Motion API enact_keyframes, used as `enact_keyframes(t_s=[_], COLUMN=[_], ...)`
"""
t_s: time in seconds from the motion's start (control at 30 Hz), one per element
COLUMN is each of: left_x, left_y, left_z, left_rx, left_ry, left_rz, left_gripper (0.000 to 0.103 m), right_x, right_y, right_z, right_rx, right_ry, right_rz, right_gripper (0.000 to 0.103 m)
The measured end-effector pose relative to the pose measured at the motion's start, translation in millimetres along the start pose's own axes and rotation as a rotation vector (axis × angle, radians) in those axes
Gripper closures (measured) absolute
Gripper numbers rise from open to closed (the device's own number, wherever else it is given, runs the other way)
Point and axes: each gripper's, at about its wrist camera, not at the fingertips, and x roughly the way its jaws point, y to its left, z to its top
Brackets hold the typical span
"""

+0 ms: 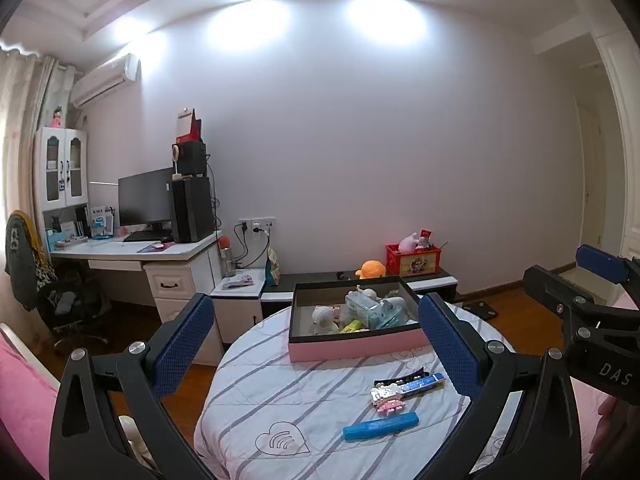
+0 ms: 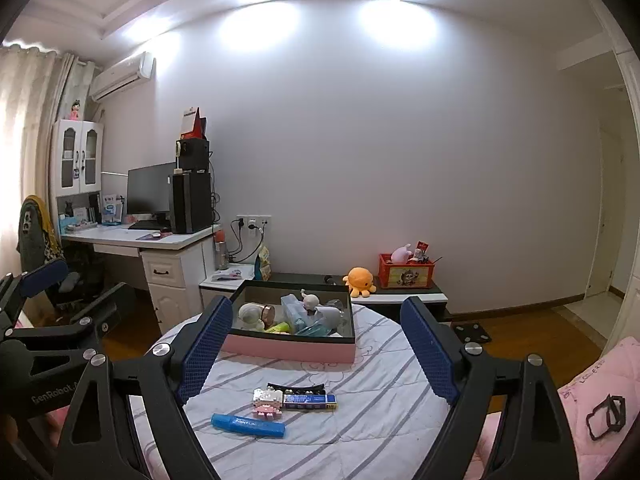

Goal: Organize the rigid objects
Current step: 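Withdraw both open tools from the pink box and hold them above the bed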

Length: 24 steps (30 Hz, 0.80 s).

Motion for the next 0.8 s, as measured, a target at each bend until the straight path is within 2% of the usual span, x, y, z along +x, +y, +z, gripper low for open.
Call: enact_keyframes(t_s=[0.8], left_x=[-3.1], left_y=[-4.4], left_z=[-0.4], left_rx=[0.017], left_ry=[0.013], left_rz=[0.002], left_gripper=[0.0], right_x=[-10.4], right_y=[-4.0], right_z=[-0.3], right_rx=[0.003], right_ry=[0.002], right_rz=[-0.007], right_gripper=[0.016])
